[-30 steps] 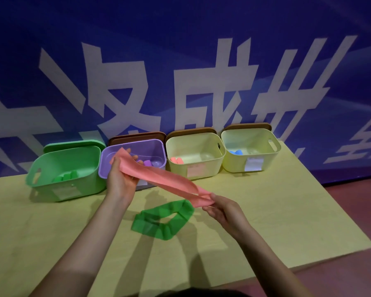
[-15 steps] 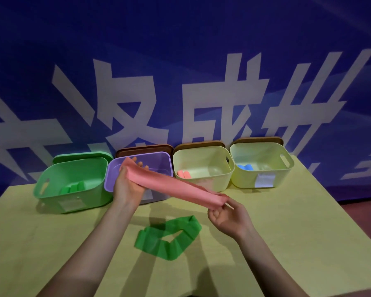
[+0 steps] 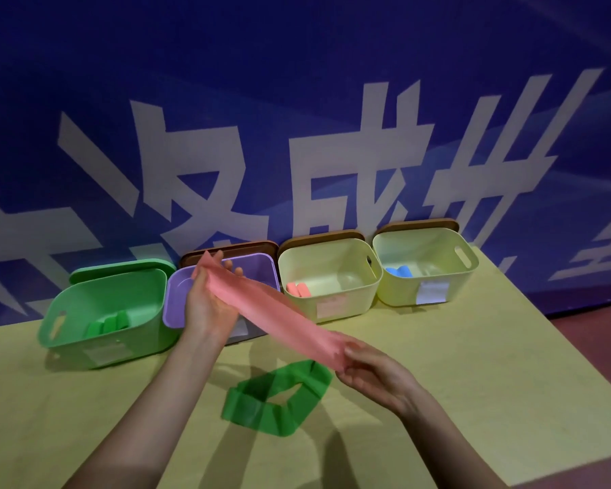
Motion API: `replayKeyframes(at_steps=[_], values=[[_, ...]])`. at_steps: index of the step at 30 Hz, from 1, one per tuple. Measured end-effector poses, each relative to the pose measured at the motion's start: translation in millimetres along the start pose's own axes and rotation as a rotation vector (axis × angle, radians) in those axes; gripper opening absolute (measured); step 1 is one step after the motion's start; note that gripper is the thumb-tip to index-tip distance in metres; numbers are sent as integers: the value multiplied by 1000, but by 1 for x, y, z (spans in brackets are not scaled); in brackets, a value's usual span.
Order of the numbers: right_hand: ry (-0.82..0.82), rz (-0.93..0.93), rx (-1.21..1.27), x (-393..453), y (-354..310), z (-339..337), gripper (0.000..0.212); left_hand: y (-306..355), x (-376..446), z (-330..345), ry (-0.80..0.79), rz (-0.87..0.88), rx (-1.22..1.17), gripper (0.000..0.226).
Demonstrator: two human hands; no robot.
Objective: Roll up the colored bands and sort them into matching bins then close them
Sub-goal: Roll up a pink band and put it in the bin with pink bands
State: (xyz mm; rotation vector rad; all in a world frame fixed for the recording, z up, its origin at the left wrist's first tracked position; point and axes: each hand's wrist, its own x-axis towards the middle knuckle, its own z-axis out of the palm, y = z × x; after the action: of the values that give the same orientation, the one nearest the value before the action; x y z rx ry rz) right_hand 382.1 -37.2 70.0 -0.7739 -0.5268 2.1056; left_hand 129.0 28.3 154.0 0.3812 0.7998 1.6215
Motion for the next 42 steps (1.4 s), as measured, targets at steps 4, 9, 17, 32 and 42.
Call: replayKeyframes(at_steps=[4,9,17,32,42], values=[[-5,-22,-129,4,7,3,73,-2,1,0,32,-17,17,28],[13,-23,-152,5,13,6,77,7,-4,0,63,-4,2,27],[93,-150,-335,-1,20,16,34,10,-17,-5,82,-50,-52,26],[362,-271,-504,-15,19,18,29,16,-18,-8,148,-21,46,17],[293,-246,-669,-27,15,19,16,16,-27,-15,197,-30,41,11]])
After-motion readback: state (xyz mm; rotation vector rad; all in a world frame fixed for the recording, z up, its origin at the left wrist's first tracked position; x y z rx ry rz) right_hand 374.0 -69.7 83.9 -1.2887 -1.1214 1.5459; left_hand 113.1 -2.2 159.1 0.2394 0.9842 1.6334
